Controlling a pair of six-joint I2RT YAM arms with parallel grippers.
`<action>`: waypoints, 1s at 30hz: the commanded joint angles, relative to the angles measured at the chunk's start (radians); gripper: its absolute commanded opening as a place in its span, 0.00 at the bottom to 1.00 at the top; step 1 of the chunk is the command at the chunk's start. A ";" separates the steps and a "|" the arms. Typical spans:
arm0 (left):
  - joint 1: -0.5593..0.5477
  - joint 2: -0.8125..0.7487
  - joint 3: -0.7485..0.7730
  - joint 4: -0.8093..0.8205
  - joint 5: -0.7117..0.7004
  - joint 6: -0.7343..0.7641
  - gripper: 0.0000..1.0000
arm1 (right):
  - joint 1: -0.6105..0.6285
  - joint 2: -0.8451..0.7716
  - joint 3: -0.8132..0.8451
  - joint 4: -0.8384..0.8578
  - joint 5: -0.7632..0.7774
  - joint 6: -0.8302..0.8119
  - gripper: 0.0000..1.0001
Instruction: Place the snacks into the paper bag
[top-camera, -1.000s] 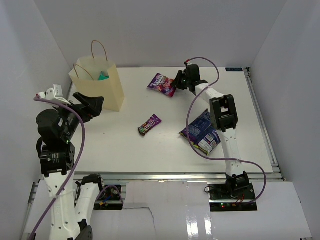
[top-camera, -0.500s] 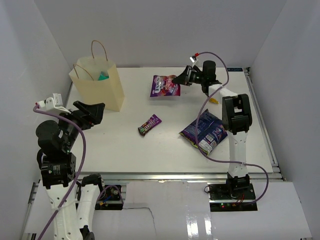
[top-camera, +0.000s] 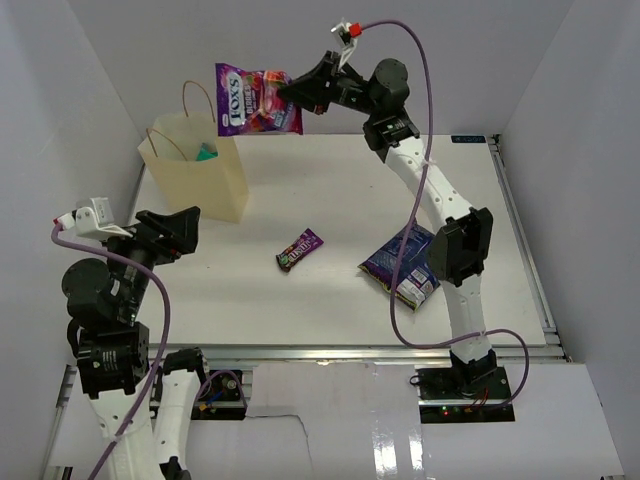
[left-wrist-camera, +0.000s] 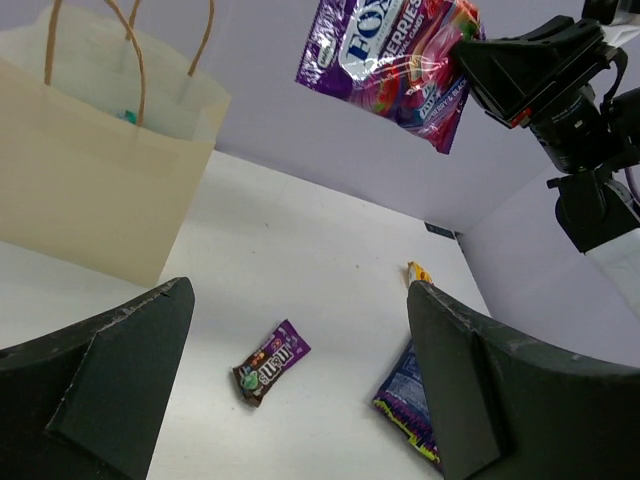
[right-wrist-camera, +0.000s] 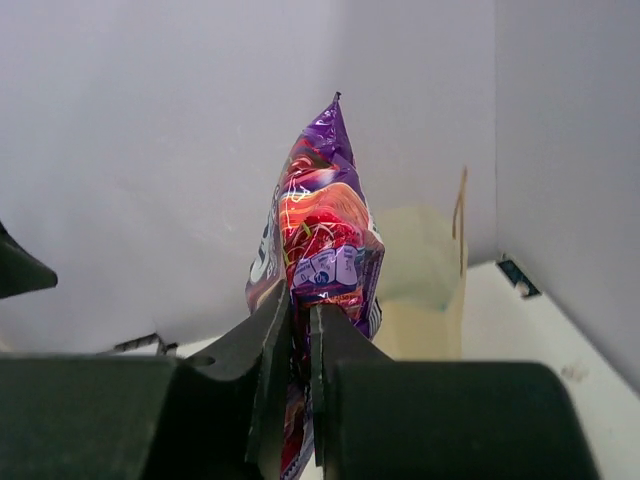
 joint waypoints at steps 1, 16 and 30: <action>0.003 -0.019 0.047 -0.017 -0.050 0.020 0.98 | 0.070 0.023 0.138 -0.088 0.184 -0.150 0.08; 0.003 -0.046 0.105 -0.101 -0.067 0.012 0.98 | 0.262 0.162 0.237 0.059 0.613 -0.503 0.08; 0.003 -0.072 0.099 -0.137 -0.063 -0.015 0.98 | 0.363 0.246 0.225 0.191 0.716 -0.675 0.08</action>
